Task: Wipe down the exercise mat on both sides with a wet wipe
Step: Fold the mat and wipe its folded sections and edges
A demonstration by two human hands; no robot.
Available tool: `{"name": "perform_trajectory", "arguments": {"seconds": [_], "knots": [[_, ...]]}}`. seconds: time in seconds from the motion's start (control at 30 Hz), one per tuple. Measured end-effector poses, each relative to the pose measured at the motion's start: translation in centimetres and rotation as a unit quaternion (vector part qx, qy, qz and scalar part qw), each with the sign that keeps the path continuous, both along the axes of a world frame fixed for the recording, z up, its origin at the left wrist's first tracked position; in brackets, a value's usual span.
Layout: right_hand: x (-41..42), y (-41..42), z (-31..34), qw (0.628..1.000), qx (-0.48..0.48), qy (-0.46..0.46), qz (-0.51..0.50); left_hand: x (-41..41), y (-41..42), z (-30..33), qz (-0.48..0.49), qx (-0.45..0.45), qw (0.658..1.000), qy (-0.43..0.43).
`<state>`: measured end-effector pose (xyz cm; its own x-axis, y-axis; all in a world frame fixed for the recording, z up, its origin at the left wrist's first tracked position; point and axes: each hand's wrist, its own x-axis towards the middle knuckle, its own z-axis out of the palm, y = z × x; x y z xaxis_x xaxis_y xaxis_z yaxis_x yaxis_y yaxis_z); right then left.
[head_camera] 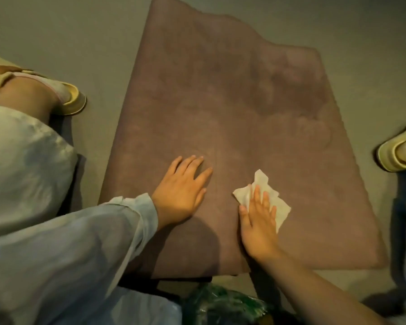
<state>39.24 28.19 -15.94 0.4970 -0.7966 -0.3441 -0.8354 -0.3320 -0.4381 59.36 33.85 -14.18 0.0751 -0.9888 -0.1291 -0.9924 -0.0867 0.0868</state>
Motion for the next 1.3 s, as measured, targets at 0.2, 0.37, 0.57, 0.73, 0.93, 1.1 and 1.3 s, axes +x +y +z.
{"name": "perform_trajectory", "arguments": {"seconds": [0.2, 0.37, 0.57, 0.73, 0.93, 1.1, 1.3], "knots": [[0.4, 2.5, -0.4, 0.977, -0.040, -0.029, 0.207, -1.6, -1.1, 0.5, 0.051, -0.043, 0.997, 0.039], [-0.2, -2.1, -1.5, 0.985, -0.048, -0.038, 0.160, -1.4, -1.1, 0.0, 0.058, -0.035, 0.997, 0.039], [-3.8, -5.6, -2.2, 0.994, -0.086, 0.034, 0.065, -2.1, -1.2, -0.1, 0.091, -0.084, 0.991, 0.053], [-8.4, -7.3, -1.8, 0.992, -0.074, 0.084, -0.051, -5.8, -1.9, -0.6, 0.174, -0.076, 0.977, 0.098], [-13.8, -8.4, -0.7, 0.979, -0.041, 0.093, -0.179, -10.0, -1.8, -1.4, 0.138, -0.044, 0.988, 0.059], [-13.8, -6.8, 0.8, 0.992, -0.061, 0.041, -0.098, -12.4, -1.8, -1.8, -0.014, 0.012, 1.000, 0.018], [-12.3, -0.1, 3.0, 0.983, 0.099, -0.005, 0.157, -15.0, -1.6, -2.6, -0.074, 0.030, 0.995, 0.053]]}}
